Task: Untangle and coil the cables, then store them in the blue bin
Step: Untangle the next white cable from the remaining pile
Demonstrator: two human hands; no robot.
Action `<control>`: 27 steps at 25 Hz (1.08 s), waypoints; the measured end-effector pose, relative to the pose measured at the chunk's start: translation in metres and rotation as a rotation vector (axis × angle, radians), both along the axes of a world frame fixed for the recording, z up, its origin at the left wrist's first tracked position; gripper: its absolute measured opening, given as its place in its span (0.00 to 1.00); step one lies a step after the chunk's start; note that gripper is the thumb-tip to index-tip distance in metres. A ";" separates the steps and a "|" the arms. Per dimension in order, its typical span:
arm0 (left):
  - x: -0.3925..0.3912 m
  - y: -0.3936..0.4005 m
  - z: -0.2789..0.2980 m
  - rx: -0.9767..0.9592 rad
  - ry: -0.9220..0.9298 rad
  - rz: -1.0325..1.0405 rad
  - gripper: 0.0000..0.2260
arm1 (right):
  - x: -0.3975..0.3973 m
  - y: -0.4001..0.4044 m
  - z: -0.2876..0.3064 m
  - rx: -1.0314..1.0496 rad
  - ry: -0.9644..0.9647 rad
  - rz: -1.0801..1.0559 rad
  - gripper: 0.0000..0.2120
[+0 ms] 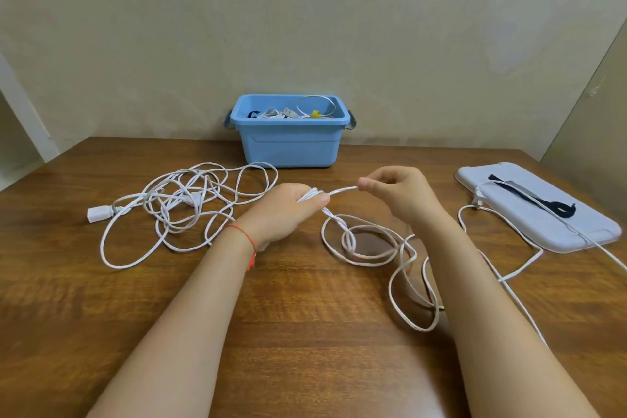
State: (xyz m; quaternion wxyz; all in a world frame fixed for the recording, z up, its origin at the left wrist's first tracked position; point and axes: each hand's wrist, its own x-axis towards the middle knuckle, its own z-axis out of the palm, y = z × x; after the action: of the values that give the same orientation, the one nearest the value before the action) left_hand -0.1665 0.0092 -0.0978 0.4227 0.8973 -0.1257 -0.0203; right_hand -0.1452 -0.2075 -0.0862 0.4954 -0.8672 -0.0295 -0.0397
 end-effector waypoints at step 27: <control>0.005 -0.016 -0.016 -0.077 -0.194 0.270 0.12 | -0.016 0.056 -0.006 0.130 0.032 -0.009 0.11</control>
State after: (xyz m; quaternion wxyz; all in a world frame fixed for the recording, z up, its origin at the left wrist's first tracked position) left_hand -0.1611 -0.0065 -0.1138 0.4417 0.8868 -0.0451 0.1282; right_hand -0.1607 -0.1511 -0.0927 0.5509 -0.8339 -0.0149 -0.0301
